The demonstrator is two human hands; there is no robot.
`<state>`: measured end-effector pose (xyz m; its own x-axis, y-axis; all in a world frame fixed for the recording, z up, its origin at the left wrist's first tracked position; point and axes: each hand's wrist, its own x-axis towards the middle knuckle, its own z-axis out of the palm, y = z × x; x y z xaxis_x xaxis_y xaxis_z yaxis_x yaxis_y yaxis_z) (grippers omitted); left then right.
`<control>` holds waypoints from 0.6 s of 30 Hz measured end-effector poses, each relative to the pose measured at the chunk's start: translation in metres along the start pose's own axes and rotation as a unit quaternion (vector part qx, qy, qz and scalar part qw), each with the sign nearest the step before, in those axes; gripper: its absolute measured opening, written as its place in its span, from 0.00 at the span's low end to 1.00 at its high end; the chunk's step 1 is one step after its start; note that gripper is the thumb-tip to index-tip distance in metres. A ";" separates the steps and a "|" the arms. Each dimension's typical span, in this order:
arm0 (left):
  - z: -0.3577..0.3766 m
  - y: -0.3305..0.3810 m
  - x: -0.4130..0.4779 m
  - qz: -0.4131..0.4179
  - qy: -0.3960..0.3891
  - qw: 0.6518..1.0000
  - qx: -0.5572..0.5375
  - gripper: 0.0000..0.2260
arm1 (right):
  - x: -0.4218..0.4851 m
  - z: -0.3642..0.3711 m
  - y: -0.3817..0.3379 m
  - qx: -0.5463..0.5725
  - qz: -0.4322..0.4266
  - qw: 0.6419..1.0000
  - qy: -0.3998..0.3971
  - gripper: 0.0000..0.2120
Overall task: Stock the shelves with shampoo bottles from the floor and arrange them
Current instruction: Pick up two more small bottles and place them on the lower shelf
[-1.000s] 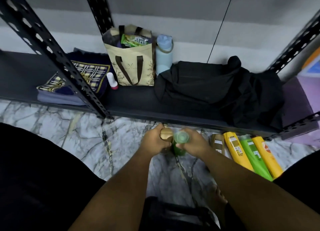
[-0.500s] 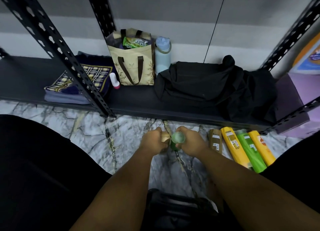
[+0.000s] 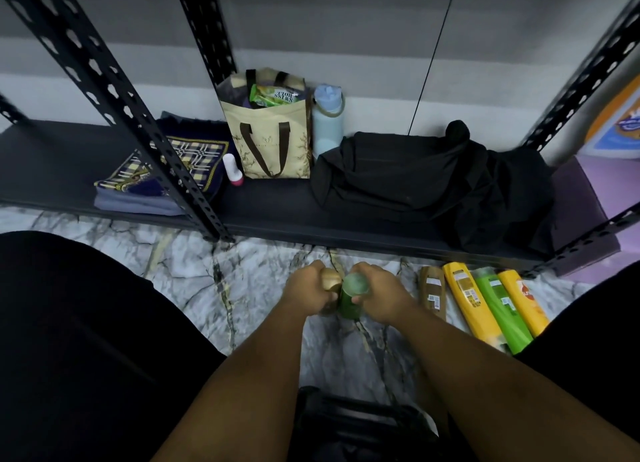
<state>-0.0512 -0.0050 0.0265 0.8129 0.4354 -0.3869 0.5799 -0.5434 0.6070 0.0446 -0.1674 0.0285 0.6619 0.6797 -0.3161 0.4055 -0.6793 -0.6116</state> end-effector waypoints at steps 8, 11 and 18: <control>-0.040 0.032 0.001 0.001 0.048 0.951 -0.307 0.13 | 0.003 -0.041 -0.026 0.328 0.031 0.932 0.150 0.16; -0.066 0.065 -0.003 0.054 0.071 0.910 -0.405 0.14 | 0.005 -0.069 -0.049 0.450 0.013 0.870 0.201 0.15; -0.148 0.169 -0.037 0.233 0.131 0.862 -0.431 0.11 | -0.020 -0.172 -0.126 0.524 -0.122 0.787 0.300 0.14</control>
<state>0.0085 -0.0066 0.2460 0.8411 0.5223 0.1406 -0.1540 -0.0179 0.9879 0.0890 -0.1427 0.2361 0.9514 0.2871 0.1112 0.0319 0.2675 -0.9630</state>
